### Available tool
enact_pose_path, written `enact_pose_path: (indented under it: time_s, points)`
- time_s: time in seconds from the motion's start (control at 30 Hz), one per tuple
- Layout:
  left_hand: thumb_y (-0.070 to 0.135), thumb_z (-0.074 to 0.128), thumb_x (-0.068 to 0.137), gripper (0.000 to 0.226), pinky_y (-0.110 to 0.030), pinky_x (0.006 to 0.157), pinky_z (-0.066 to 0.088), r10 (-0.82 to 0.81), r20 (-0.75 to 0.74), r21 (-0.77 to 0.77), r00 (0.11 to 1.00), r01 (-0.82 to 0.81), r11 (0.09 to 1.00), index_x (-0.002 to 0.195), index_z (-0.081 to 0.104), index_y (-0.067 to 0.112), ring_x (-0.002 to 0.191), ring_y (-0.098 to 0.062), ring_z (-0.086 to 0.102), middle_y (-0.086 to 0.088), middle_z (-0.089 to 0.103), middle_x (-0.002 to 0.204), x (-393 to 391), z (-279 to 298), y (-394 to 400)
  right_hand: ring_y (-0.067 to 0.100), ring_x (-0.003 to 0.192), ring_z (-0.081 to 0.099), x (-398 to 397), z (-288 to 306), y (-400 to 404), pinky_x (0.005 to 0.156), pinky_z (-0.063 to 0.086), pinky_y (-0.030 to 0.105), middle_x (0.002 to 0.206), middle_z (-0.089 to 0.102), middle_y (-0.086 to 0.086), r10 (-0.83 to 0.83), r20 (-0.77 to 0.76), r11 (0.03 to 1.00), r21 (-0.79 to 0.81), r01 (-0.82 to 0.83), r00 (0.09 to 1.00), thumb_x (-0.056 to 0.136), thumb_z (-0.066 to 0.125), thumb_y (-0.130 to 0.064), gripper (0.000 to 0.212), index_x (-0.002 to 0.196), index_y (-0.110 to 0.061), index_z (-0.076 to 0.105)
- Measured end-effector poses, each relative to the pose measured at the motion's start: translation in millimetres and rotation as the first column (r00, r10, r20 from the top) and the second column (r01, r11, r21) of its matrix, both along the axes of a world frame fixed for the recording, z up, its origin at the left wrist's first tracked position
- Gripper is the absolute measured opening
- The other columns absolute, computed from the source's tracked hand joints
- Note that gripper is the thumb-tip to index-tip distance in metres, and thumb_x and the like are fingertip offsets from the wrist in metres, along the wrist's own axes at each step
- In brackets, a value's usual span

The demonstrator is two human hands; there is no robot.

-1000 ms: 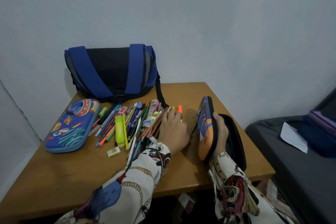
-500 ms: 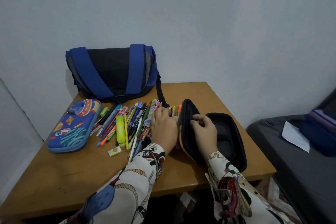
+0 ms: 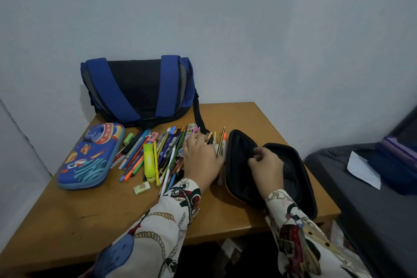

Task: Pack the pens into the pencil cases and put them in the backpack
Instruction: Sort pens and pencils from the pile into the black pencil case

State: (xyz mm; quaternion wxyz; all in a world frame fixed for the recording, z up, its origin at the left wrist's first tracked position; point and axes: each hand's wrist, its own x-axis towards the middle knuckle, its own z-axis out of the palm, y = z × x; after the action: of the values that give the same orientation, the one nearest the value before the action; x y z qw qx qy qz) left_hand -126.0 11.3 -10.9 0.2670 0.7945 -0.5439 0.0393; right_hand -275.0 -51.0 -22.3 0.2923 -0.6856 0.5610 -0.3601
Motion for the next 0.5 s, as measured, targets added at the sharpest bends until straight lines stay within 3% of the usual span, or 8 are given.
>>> enact_pose_path:
  time_s: [0.13, 0.23, 0.3, 0.5]
  points:
    - [0.029, 0.06, 0.085, 0.024, -0.044, 0.112, 0.021, -0.005, -0.17, -0.088, 0.986, -0.01, 0.996, 0.069, 0.07, 0.014, 0.131, -0.022, 0.029, 0.001, 0.054, 0.127, -4, 16, 1, 0.015, 0.097, 0.056, -8, -3, 1, 0.081, 0.04, 0.023, 0.1, 0.064, 0.001, -0.032, 0.057, 0.999, 0.018, 0.031, 0.998, 0.091, 0.056, -0.008, 0.035, 0.125, -0.008, 0.064]
    - [0.029, 0.062, 0.084, 0.021, -0.04, 0.11, 0.022, -0.077, -0.223, -0.107, 0.972, 0.054, 0.993, 0.07, 0.07, 0.016, 0.125, -0.02, 0.031, 0.003, 0.054, 0.121, -17, 28, -1, 0.006, 0.08, 0.057, -10, -3, 0, 0.064, 0.039, 0.013, 0.089, 0.064, -0.005, -0.062, 0.16, 0.997, 0.055, 0.054, 0.985, 0.091, 0.059, -0.008, 0.029, 0.118, -0.011, 0.066]
    - [0.029, 0.061, 0.084, 0.021, -0.039, 0.112, 0.018, -0.119, -0.19, -0.054, 0.974, 0.111, 0.992, 0.07, 0.07, 0.016, 0.126, -0.021, 0.03, 0.003, 0.053, 0.123, -28, 28, -3, 0.003, 0.075, 0.056, -11, -2, -2, 0.06, 0.038, 0.011, 0.085, 0.064, -0.007, -0.082, 0.219, 0.995, 0.073, 0.067, 0.972, 0.09, 0.061, -0.01, 0.025, 0.113, -0.013, 0.068]
    - [0.03, 0.055, 0.089, 0.026, -0.042, 0.115, 0.015, -0.132, -0.044, 0.095, 0.99, 0.136, 0.986, 0.093, 0.075, 0.014, 0.132, -0.024, 0.026, 0.0, 0.047, 0.133, -48, 1, -4, 0.013, 0.076, 0.064, -15, -3, -2, 0.067, 0.048, 0.024, 0.086, 0.069, -0.004, -0.114, 0.356, 0.99, 0.116, 0.077, 0.928, 0.087, 0.063, -0.011, 0.023, 0.108, -0.018, 0.069]
